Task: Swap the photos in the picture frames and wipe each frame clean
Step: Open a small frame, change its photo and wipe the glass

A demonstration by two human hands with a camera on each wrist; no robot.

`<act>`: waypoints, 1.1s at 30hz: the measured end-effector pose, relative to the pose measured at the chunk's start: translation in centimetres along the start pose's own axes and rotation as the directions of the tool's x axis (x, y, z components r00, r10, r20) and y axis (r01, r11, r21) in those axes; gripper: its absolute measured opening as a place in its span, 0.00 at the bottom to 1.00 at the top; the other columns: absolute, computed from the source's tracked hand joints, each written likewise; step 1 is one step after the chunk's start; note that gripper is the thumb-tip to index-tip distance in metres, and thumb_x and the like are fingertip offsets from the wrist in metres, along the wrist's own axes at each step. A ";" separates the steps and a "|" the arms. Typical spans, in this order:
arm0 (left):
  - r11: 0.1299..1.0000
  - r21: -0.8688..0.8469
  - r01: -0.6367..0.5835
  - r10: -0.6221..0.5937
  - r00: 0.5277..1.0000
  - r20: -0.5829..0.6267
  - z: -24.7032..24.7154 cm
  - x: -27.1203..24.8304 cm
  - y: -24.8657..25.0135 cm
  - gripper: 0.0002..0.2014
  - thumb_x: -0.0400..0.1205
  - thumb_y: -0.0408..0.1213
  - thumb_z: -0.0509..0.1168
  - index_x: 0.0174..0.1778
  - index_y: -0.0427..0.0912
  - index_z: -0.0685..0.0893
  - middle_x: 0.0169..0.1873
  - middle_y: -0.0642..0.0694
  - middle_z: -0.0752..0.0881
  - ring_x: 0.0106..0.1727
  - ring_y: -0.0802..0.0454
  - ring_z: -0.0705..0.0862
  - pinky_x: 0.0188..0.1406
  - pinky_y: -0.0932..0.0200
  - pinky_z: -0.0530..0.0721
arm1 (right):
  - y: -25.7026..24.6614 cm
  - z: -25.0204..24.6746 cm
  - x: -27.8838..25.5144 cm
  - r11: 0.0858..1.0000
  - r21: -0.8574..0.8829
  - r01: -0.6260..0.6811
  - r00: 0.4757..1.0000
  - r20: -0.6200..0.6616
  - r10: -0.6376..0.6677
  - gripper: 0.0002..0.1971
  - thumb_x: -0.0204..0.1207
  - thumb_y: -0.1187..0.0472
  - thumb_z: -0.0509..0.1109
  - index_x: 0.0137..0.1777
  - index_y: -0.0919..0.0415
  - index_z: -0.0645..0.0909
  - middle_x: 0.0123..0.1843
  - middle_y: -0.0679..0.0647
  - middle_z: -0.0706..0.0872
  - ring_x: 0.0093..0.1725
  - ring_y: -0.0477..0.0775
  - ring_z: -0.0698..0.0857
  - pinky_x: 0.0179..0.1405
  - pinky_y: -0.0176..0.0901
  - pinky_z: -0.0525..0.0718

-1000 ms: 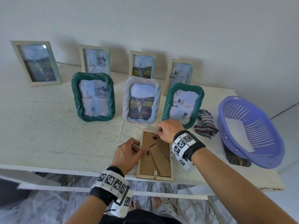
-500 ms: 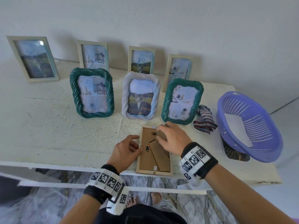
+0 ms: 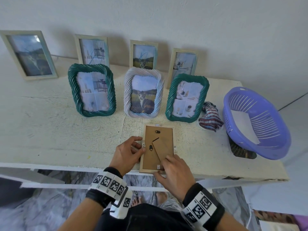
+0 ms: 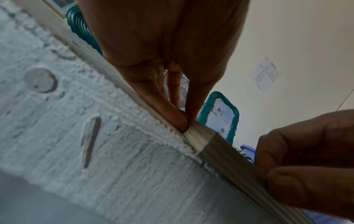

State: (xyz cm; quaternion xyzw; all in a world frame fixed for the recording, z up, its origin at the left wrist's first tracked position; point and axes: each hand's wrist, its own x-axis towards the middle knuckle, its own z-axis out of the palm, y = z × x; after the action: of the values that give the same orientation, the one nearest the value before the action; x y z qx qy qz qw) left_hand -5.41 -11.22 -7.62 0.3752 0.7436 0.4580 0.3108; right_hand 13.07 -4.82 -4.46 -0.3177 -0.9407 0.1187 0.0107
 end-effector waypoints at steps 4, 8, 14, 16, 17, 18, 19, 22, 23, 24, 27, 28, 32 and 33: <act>1.000 0.013 -0.005 0.005 1.000 -0.005 0.0 0.0 0.0 0.14 0.78 0.37 0.73 0.59 0.49 0.83 0.40 0.51 0.85 0.33 0.62 0.84 0.30 0.64 0.87 | 0.3 0.5 -0.4 0.996 0.089 0.019 1.000 0.014 -0.021 0.08 0.74 0.50 0.64 0.42 0.53 0.78 0.42 0.46 0.76 0.40 0.50 0.77 0.38 0.42 0.73; 1.000 0.025 -0.002 0.002 1.000 -0.010 0.0 0.0 0.1 0.14 0.78 0.38 0.73 0.59 0.49 0.83 0.39 0.50 0.86 0.35 0.57 0.86 0.32 0.60 0.89 | 0.2 0.3 -0.5 0.991 0.043 0.128 0.992 0.015 -0.128 0.03 0.76 0.56 0.63 0.44 0.53 0.77 0.44 0.45 0.74 0.42 0.49 0.75 0.37 0.43 0.73; 1.000 0.024 0.005 -0.005 1.000 -0.019 0.1 0.0 -0.1 0.14 0.78 0.38 0.73 0.60 0.50 0.83 0.40 0.51 0.86 0.36 0.57 0.86 0.35 0.58 0.89 | 0.4 -0.3 0.0 0.952 -0.137 0.275 0.960 0.102 -0.262 0.07 0.68 0.62 0.72 0.41 0.54 0.76 0.42 0.48 0.75 0.37 0.52 0.73 0.34 0.43 0.71; 1.000 0.006 0.006 -0.006 1.000 -0.011 0.0 -0.1 0.0 0.15 0.78 0.37 0.73 0.60 0.49 0.84 0.40 0.51 0.86 0.34 0.60 0.85 0.32 0.61 0.89 | 0.4 -1.0 0.2 0.965 -0.085 0.248 0.964 0.118 -0.237 0.05 0.74 0.55 0.67 0.44 0.54 0.76 0.45 0.48 0.75 0.40 0.52 0.74 0.37 0.46 0.77; 1.000 -0.006 0.004 -0.004 1.000 -0.007 0.0 -0.2 0.0 0.15 0.78 0.37 0.73 0.61 0.49 0.84 0.40 0.50 0.86 0.34 0.61 0.85 0.31 0.62 0.88 | 0.5 -1.4 0.4 0.975 -0.056 0.215 0.971 0.122 -0.207 0.09 0.77 0.49 0.64 0.48 0.53 0.77 0.48 0.48 0.75 0.43 0.52 0.74 0.41 0.47 0.78; 1.000 -0.018 0.003 -0.003 1.000 -0.006 -0.1 -0.2 0.1 0.15 0.78 0.36 0.73 0.61 0.49 0.84 0.40 0.50 0.86 0.34 0.61 0.85 0.30 0.63 0.87 | 0.6 -1.8 0.8 0.984 -0.049 0.173 0.979 0.116 -0.167 0.14 0.78 0.44 0.60 0.53 0.53 0.76 0.51 0.49 0.75 0.47 0.52 0.74 0.45 0.48 0.78; 1.000 -0.031 0.006 -0.006 1.000 -0.006 -0.1 -0.2 0.1 0.15 0.78 0.36 0.73 0.61 0.48 0.84 0.40 0.49 0.86 0.34 0.60 0.85 0.29 0.64 0.87 | 0.7 -2.1 1.3 0.991 -0.053 0.121 0.988 0.102 -0.115 0.18 0.78 0.42 0.57 0.58 0.53 0.75 0.54 0.50 0.75 0.50 0.53 0.74 0.47 0.48 0.77; 0.999 -0.045 0.019 -0.020 1.000 -0.012 -0.1 -0.2 0.1 0.14 0.78 0.36 0.73 0.60 0.49 0.84 0.40 0.49 0.86 0.34 0.58 0.86 0.29 0.63 0.87 | 0.5 -2.5 2.6 0.991 -0.137 -0.007 0.998 0.063 0.016 0.19 0.77 0.42 0.57 0.61 0.51 0.75 0.52 0.53 0.79 0.49 0.56 0.76 0.45 0.50 0.78; 0.999 -0.047 0.022 -0.023 1.000 -0.012 0.0 -0.3 0.1 0.14 0.78 0.36 0.73 0.60 0.49 0.84 0.40 0.49 0.86 0.34 0.58 0.86 0.29 0.62 0.88 | 0.3 -2.5 2.9 0.985 -0.171 -0.037 0.997 0.064 0.048 0.18 0.76 0.42 0.59 0.59 0.51 0.77 0.50 0.53 0.79 0.48 0.58 0.76 0.43 0.52 0.77; 0.999 -0.049 0.023 -0.023 1.000 -0.010 0.0 -0.3 0.1 0.15 0.79 0.36 0.73 0.60 0.48 0.84 0.40 0.49 0.86 0.34 0.58 0.86 0.29 0.61 0.88 | 0.1 -2.3 3.1 0.980 -0.191 -0.049 0.996 0.061 0.061 0.18 0.75 0.42 0.61 0.58 0.51 0.78 0.49 0.54 0.79 0.47 0.59 0.76 0.43 0.52 0.76; 0.999 -0.043 0.016 -0.017 1.000 -0.007 0.0 -0.3 0.1 0.15 0.79 0.35 0.72 0.62 0.47 0.83 0.40 0.49 0.86 0.35 0.59 0.86 0.30 0.58 0.90 | -0.4 -2.0 3.6 0.992 -0.100 -0.076 0.996 0.043 0.080 0.16 0.76 0.47 0.65 0.60 0.52 0.77 0.52 0.55 0.77 0.51 0.59 0.76 0.49 0.52 0.76; 0.999 -0.038 0.013 -0.014 1.000 -0.010 -0.1 -0.3 0.1 0.15 0.79 0.35 0.73 0.62 0.47 0.83 0.40 0.49 0.86 0.34 0.59 0.86 0.30 0.57 0.90 | -0.4 -2.0 3.9 0.994 -0.055 -0.094 0.995 0.040 0.096 0.15 0.77 0.49 0.65 0.61 0.52 0.77 0.54 0.54 0.74 0.52 0.58 0.74 0.52 0.51 0.75; 1.000 -0.020 -0.011 0.010 1.000 -0.022 -0.1 -0.3 0.2 0.14 0.78 0.34 0.73 0.60 0.46 0.84 0.38 0.49 0.86 0.32 0.62 0.85 0.28 0.65 0.86 | -0.8 -2.3 4.1 0.993 0.034 -0.110 0.993 -0.030 0.111 0.10 0.76 0.51 0.65 0.54 0.54 0.78 0.49 0.50 0.64 0.48 0.52 0.66 0.51 0.42 0.73; 1.000 -0.027 -0.008 0.007 1.000 -0.020 -0.1 -0.3 0.2 0.14 0.78 0.33 0.73 0.60 0.45 0.84 0.39 0.49 0.86 0.32 0.62 0.85 0.28 0.66 0.86 | -0.8 -2.4 4.0 0.994 0.023 -0.105 0.993 -0.055 0.106 0.09 0.75 0.52 0.66 0.52 0.54 0.79 0.48 0.50 0.64 0.47 0.51 0.65 0.49 0.41 0.72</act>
State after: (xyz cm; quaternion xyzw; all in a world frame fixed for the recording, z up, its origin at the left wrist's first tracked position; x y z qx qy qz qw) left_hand -5.23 -11.46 -7.38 0.3691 0.7388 0.4730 0.3070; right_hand 9.63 -2.50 -2.17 -0.3699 -0.9207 0.1196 0.0339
